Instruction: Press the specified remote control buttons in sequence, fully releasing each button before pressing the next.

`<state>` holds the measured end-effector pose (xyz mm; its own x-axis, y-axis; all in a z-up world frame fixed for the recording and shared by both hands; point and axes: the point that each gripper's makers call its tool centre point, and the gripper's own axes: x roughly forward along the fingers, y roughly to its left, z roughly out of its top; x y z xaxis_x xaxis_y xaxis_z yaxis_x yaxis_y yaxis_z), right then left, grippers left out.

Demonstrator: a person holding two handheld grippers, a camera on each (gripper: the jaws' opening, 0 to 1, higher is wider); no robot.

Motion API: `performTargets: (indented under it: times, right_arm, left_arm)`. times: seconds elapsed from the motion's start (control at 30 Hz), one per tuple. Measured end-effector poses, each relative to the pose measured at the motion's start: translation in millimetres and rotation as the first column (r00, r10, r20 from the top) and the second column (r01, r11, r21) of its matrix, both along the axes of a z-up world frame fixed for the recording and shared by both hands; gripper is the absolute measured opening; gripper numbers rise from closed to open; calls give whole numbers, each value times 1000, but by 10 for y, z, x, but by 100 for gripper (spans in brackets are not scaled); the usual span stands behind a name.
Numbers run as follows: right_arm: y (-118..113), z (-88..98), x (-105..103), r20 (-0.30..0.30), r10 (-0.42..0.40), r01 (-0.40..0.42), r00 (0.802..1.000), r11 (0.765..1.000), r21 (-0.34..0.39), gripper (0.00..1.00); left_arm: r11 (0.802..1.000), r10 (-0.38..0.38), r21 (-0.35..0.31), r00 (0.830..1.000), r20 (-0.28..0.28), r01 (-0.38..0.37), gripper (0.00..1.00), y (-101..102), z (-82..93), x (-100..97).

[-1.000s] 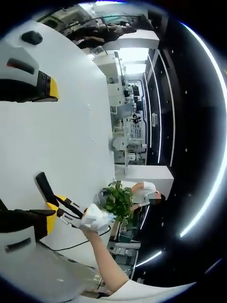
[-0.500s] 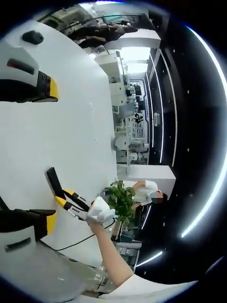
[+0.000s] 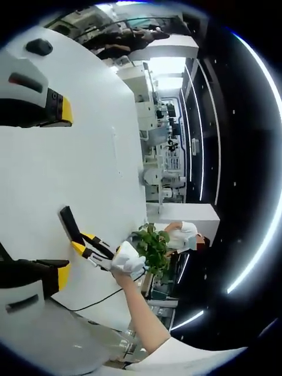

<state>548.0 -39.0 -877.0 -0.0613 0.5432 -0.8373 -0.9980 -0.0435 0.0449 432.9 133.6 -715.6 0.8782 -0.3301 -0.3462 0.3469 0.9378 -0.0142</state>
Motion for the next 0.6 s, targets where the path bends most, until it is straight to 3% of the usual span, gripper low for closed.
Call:
performTargets:
  times: [0.27, 0.37, 0.43, 0.47, 0.5, 0.6]
  right_arm:
    - [43, 5, -2, 9, -172, 171, 985, 984, 52, 28]
    - [75, 36, -29, -13, -244, 244, 970, 964, 101, 44]
    - [98, 90, -36, -33, -295, 296, 955, 945, 141, 52]
    - [122, 176, -29, -46, -341, 343, 939, 919, 193, 53]
    - [124, 209, -24, -49, -357, 359, 933, 909, 210, 55]
    - [91, 388, 15, -62, -451, 449, 890, 845, 291, 69]
  left_arm:
    - [1000, 5, 8, 1000, 0, -5, 97, 13, -5, 0]
    - [1000, 5, 10, 1000, 0, -5, 97, 16, -6, 0]
    - [1000, 6, 11, 1000, 2, -6, 97, 20, -3, 2]
    - [1000, 6, 10, 1000, 4, -6, 97, 20, 0, 2]
    - [1000, 6, 9, 1000, 5, -6, 97, 20, 2, 3]
    - [1000, 4, 9, 1000, 8, -5, 97, 16, 8, 5]
